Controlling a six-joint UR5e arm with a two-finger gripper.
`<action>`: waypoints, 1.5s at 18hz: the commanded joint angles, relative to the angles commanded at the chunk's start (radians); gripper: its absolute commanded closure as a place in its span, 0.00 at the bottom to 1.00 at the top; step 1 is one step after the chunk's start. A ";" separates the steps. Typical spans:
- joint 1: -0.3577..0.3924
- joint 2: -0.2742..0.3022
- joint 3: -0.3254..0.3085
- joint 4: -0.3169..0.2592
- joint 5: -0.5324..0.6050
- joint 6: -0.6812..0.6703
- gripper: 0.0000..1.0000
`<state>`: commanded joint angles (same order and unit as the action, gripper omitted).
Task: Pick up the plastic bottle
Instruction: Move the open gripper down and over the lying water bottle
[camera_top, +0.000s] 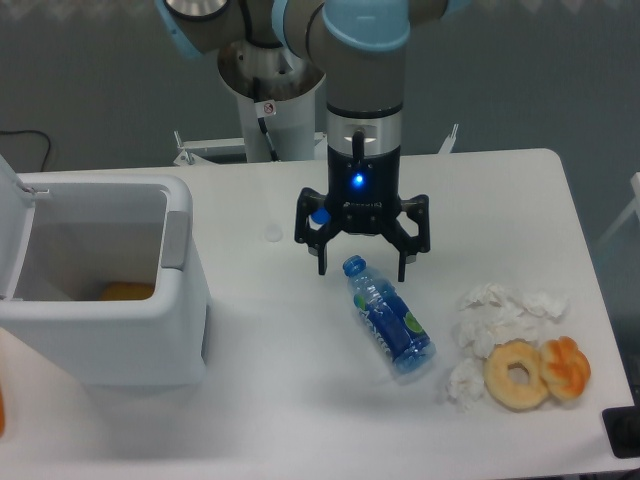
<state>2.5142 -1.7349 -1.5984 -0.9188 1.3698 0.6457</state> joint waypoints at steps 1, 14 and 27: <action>0.000 -0.003 0.000 -0.002 0.002 0.018 0.00; -0.035 -0.083 -0.038 0.005 0.107 0.011 0.00; 0.029 -0.187 -0.035 -0.008 0.204 -0.334 0.00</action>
<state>2.5432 -1.9221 -1.6337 -0.9265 1.5739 0.3118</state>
